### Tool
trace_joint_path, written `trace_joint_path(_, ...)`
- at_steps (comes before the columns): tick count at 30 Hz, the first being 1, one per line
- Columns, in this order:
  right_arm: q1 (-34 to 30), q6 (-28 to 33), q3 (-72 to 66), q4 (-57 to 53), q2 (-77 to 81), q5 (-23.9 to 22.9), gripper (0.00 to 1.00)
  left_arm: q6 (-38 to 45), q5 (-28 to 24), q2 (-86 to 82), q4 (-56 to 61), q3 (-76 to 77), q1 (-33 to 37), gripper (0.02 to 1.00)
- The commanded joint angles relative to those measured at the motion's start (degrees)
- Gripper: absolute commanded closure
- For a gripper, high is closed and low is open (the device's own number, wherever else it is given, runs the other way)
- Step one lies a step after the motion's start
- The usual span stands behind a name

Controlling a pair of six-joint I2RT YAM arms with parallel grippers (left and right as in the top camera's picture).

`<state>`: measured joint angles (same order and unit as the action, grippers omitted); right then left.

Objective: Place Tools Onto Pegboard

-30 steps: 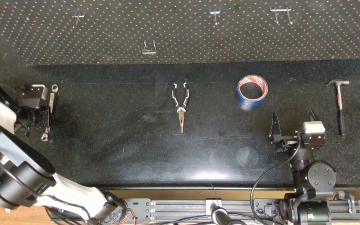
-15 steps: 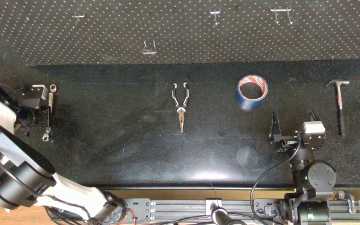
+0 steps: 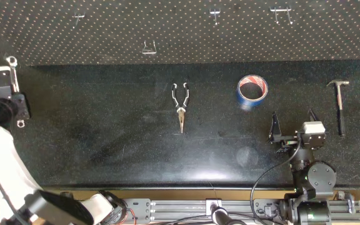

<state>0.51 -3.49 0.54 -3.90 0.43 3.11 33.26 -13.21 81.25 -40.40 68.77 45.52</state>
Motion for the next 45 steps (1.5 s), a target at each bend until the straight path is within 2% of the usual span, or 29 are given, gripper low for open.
trace_joint_path(1,0.4,1.0,-0.3,-0.1,-0.4,0.3,0.066,-7.8,-2.7,-11.7,2.1,0.7,-5.4,0.993)
trace_joint_path(3,0.4,1.0,-0.3,-0.1,-0.4,0.3,0.066,-7.8,-4.5,-17.9,1.6,0.7,-10.7,0.991)
trace_joint_path(5,0.4,1.0,-0.3,-0.1,-0.4,0.3,0.064,-11.2,-4.4,-22.6,1.4,0.7,-14.8,0.991)
trace_joint_path(6,0.4,1.0,-0.3,-0.1,-0.4,0.3,0.066,-13.5,-4.4,-24.5,1.2,0.5,-16.3,0.991)
trace_joint_path(9,0.4,1.0,-0.3,-0.1,-0.4,0.3,0.066,-13.5,-4.0,-29.3,1.9,-3.8,-17.9,0.991)
trace_joint_path(13,0.4,1.0,-0.3,-0.1,-0.4,0.3,0.066,-13.5,-4.0,-33.3,11.6,-16.9,-18.8,0.993)
trace_joint_path(17,0.4,1.0,-0.3,-0.1,-0.4,0.3,0.066,-13.5,-3.9,-33.2,18.6,-22.8,-24.9,0.991)
trace_joint_path(22,0.4,1.0,-0.3,-0.1,-0.4,0.3,0.066,-13.5,-2.3,-30.7,20.5,-24.0,-25.8,0.991)
trace_joint_path(24,0.4,1.0,-0.3,-0.1,-0.4,0.3,0.066,-13.5,0.3,-30.8,26.4,-27.3,-25.8,0.991)
trace_joint_path(28,0.4,1.0,-0.3,-0.1,-0.4,0.3,0.071,-13.6,3.1,-27.5,29.2,-28.0,-25.7,0.991)
trace_joint_path(32,0.4,1.0,-0.3,-0.1,-0.4,0.3,0.066,-22.3,3.6,-22.6,34.5,-28.0,-25.7,0.989)
trace_joint_path(34,0.4,1.0,-0.3,-0.1,-0.4,0.3,0.066,-22.5,3.5,-22.4,36.8,-28.0,-25.7,0.991)
trace_joint_path(36,0.4,1.0,-0.3,-0.1,-0.4,0.3,0.066,-22.5,0.8,-21.7,36.6,-28.0,-25.9,0.991)
trace_joint_path(39,0.4,1.0,-0.3,-0.1,-0.4,0.3,0.066,-22.3,0.6,-21.7,35.3,-28.0,-29.9,0.991)
trace_joint_path(43,0.4,1.0,-0.3,-0.1,-0.4,0.3,0.066,-22.3,1.0,-21.1,35.3,-28.0,-30.2,0.991)
trace_joint_path(45,0.4,1.0,-0.3,-0.1,-0.4,0.3,0.066,-22.3,3.2,-20.0,35.3,-28.0,-30.2,0.991)
